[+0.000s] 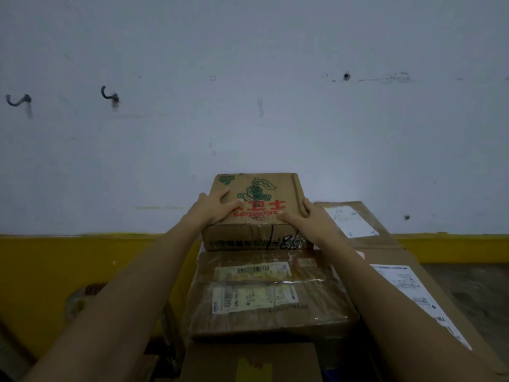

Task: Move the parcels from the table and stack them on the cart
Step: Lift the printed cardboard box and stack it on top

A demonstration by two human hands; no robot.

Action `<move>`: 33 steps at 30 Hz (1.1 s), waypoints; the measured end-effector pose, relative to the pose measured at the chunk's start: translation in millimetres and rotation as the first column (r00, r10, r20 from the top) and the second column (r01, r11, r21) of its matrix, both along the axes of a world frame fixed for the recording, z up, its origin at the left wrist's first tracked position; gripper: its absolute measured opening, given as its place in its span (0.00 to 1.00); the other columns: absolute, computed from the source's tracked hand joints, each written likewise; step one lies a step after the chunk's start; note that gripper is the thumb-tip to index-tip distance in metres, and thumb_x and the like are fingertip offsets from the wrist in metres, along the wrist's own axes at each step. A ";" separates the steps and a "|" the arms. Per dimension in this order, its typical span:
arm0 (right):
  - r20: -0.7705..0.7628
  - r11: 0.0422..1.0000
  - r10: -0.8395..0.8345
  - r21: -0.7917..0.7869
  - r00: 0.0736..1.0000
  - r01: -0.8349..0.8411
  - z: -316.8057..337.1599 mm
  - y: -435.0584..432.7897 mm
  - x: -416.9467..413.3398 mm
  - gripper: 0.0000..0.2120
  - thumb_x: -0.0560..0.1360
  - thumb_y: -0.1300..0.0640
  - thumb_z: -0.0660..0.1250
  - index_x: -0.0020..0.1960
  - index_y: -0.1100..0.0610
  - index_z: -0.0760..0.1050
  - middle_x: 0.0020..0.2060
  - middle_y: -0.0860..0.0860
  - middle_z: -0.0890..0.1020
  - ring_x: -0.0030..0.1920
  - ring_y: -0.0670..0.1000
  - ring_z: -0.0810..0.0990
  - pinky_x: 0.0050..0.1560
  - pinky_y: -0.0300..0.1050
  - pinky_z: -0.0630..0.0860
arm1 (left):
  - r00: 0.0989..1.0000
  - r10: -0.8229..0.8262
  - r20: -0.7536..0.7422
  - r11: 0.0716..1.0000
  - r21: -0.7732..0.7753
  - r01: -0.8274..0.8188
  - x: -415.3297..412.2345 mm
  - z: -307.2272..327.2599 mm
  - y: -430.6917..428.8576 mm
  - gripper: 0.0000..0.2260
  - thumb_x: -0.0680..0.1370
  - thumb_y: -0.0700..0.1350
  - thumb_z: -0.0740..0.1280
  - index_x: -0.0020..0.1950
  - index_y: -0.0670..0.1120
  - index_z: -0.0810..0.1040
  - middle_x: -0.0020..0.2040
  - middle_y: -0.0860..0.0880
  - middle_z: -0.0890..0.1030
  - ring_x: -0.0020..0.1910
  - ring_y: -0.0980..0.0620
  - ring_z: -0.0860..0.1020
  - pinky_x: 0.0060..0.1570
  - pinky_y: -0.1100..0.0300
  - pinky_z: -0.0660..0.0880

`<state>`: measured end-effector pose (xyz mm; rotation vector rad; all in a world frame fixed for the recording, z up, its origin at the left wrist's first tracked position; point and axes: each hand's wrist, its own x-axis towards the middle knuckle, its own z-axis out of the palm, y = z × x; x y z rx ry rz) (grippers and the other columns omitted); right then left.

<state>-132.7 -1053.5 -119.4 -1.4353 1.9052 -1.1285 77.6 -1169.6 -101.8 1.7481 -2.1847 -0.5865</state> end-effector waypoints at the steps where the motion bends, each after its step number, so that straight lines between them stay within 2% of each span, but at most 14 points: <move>1: 0.007 1.000 -0.008 -0.011 1.000 0.008 -2.6 -1.2 -0.3 0.40 0.70 0.38 0.68 0.75 0.51 0.57 0.46 0.37 0.73 0.41 0.42 0.76 0.27 0.31 0.67 | 1.000 0.003 -0.005 1.000 -0.002 -0.003 -0.5 -0.6 -1.1 0.36 0.71 0.71 0.56 0.75 0.58 0.56 0.72 0.38 0.64 0.65 0.37 0.70 0.64 0.45 0.69; 2: 0.027 1.000 -0.014 -0.021 1.000 0.014 -5.1 -2.5 -0.5 0.39 0.69 0.39 0.69 0.74 0.50 0.58 0.42 0.35 0.71 0.40 0.42 0.75 0.28 0.31 0.68 | 1.000 0.008 -0.011 1.000 -0.003 -0.008 -0.5 -1.3 -1.9 0.36 0.71 0.71 0.56 0.75 0.58 0.56 0.72 0.38 0.64 0.65 0.37 0.71 0.64 0.45 0.70; 4: 0.065 0.999 -0.017 -0.031 0.998 0.019 -9.3 -5.2 -0.8 0.38 0.69 0.39 0.69 0.74 0.49 0.59 0.43 0.34 0.71 0.40 0.43 0.76 0.32 0.34 0.68 | 1.000 0.014 -0.016 1.000 -0.001 -0.014 -0.2 -3.1 -2.8 0.36 0.71 0.71 0.56 0.75 0.58 0.56 0.71 0.38 0.64 0.64 0.37 0.71 0.63 0.45 0.70; 8: 0.078 1.000 -0.015 -0.026 0.997 0.017 -8.7 -4.4 -0.3 0.41 0.69 0.38 0.68 0.75 0.49 0.56 0.52 0.43 0.72 0.45 0.46 0.77 0.36 0.36 0.70 | 1.000 0.011 -0.011 0.999 0.032 -0.011 -0.2 -1.3 -1.3 0.36 0.72 0.71 0.56 0.76 0.58 0.54 0.72 0.38 0.63 0.65 0.37 0.70 0.64 0.45 0.69; 11: 0.074 1.000 -0.017 -0.011 0.997 0.018 -3.7 -0.5 0.7 0.42 0.69 0.37 0.68 0.76 0.50 0.53 0.62 0.48 0.73 0.53 0.50 0.78 0.45 0.40 0.73 | 1.000 -0.004 -0.005 0.998 0.056 0.004 -0.1 2.0 2.0 0.36 0.72 0.71 0.55 0.76 0.58 0.52 0.74 0.39 0.61 0.69 0.37 0.66 0.67 0.45 0.66; 15: 0.105 1.000 0.015 0.021 0.994 -0.017 3.8 7.5 -0.1 0.44 0.69 0.36 0.67 0.76 0.50 0.51 0.69 0.50 0.70 0.52 0.46 0.76 0.41 0.34 0.72 | 0.996 -0.068 0.065 0.993 0.105 0.061 0.1 8.5 0.3 0.37 0.72 0.71 0.54 0.76 0.57 0.48 0.75 0.40 0.60 0.71 0.38 0.63 0.69 0.45 0.63; 16: 0.099 0.999 0.010 0.040 0.995 -0.014 5.1 10.2 -1.6 0.44 0.69 0.35 0.66 0.77 0.51 0.51 0.71 0.51 0.67 0.56 0.48 0.75 0.46 0.37 0.74 | 0.994 -0.075 0.074 0.992 0.111 0.067 0.3 10.1 -0.2 0.38 0.72 0.71 0.54 0.77 0.57 0.47 0.75 0.39 0.59 0.71 0.38 0.63 0.69 0.44 0.63; 17: 0.070 0.998 -0.002 0.060 0.998 -0.002 6.3 13.0 -3.8 0.44 0.69 0.33 0.64 0.77 0.51 0.50 0.73 0.52 0.64 0.63 0.51 0.73 0.57 0.44 0.74 | 0.994 -0.075 0.078 0.991 0.114 0.066 0.7 11.7 -0.2 0.38 0.72 0.71 0.55 0.76 0.58 0.47 0.75 0.39 0.59 0.71 0.38 0.63 0.69 0.44 0.63; 18: 0.040 0.997 -0.016 0.070 0.999 0.013 7.9 16.9 -6.8 0.44 0.69 0.32 0.63 0.77 0.51 0.51 0.74 0.53 0.62 0.68 0.54 0.68 0.65 0.51 0.69 | 0.994 -0.070 0.078 0.992 0.107 0.061 0.7 14.1 1.1 0.39 0.71 0.72 0.55 0.76 0.58 0.46 0.75 0.38 0.58 0.71 0.37 0.62 0.69 0.43 0.63; 20: 0.028 0.999 -0.028 0.046 0.999 0.026 11.5 27.9 -12.5 0.42 0.71 0.34 0.63 0.76 0.52 0.53 0.74 0.52 0.61 0.72 0.53 0.63 0.71 0.51 0.62 | 0.995 -0.047 0.093 0.998 0.034 0.044 0.4 19.6 8.7 0.41 0.69 0.74 0.55 0.76 0.59 0.47 0.75 0.39 0.56 0.70 0.35 0.62 0.67 0.42 0.63; 24: -0.062 0.999 -0.034 -0.039 0.998 0.032 26.5 63.2 -25.8 0.35 0.73 0.38 0.64 0.74 0.52 0.60 0.71 0.51 0.68 0.69 0.51 0.68 0.61 0.42 0.64 | 0.992 -0.077 0.099 0.976 -0.198 0.096 -6.9 39.4 35.0 0.40 0.68 0.74 0.56 0.76 0.60 0.50 0.75 0.40 0.58 0.72 0.36 0.59 0.66 0.40 0.61; 27: -0.109 0.999 -0.019 -0.046 0.994 0.014 35.1 100.5 -39.0 0.32 0.72 0.37 0.63 0.72 0.49 0.64 0.67 0.51 0.71 0.61 0.47 0.72 0.54 0.40 0.68 | 0.979 -0.145 0.146 0.938 -0.295 0.183 -24.9 55.6 65.8 0.39 0.68 0.74 0.55 0.76 0.59 0.52 0.73 0.41 0.62 0.71 0.38 0.62 0.65 0.41 0.63; 29: -0.156 0.999 -0.009 -0.037 0.988 0.003 39.8 131.1 -48.9 0.31 0.72 0.36 0.62 0.72 0.46 0.64 0.66 0.50 0.72 0.59 0.47 0.72 0.50 0.39 0.69 | 0.968 -0.189 0.165 0.912 -0.337 0.236 -43.7 64.4 91.8 0.39 0.69 0.75 0.53 0.75 0.59 0.53 0.73 0.42 0.63 0.70 0.40 0.64 0.64 0.42 0.65; 33: -0.336 0.998 0.002 -0.065 0.942 -0.025 46.7 200.6 -82.1 0.30 0.73 0.37 0.62 0.72 0.48 0.64 0.67 0.49 0.73 0.62 0.48 0.74 0.55 0.40 0.68 | 0.950 -0.299 0.088 0.869 -0.387 0.309 -99.9 76.6 154.1 0.35 0.71 0.72 0.55 0.74 0.56 0.59 0.71 0.42 0.66 0.69 0.40 0.66 0.63 0.44 0.66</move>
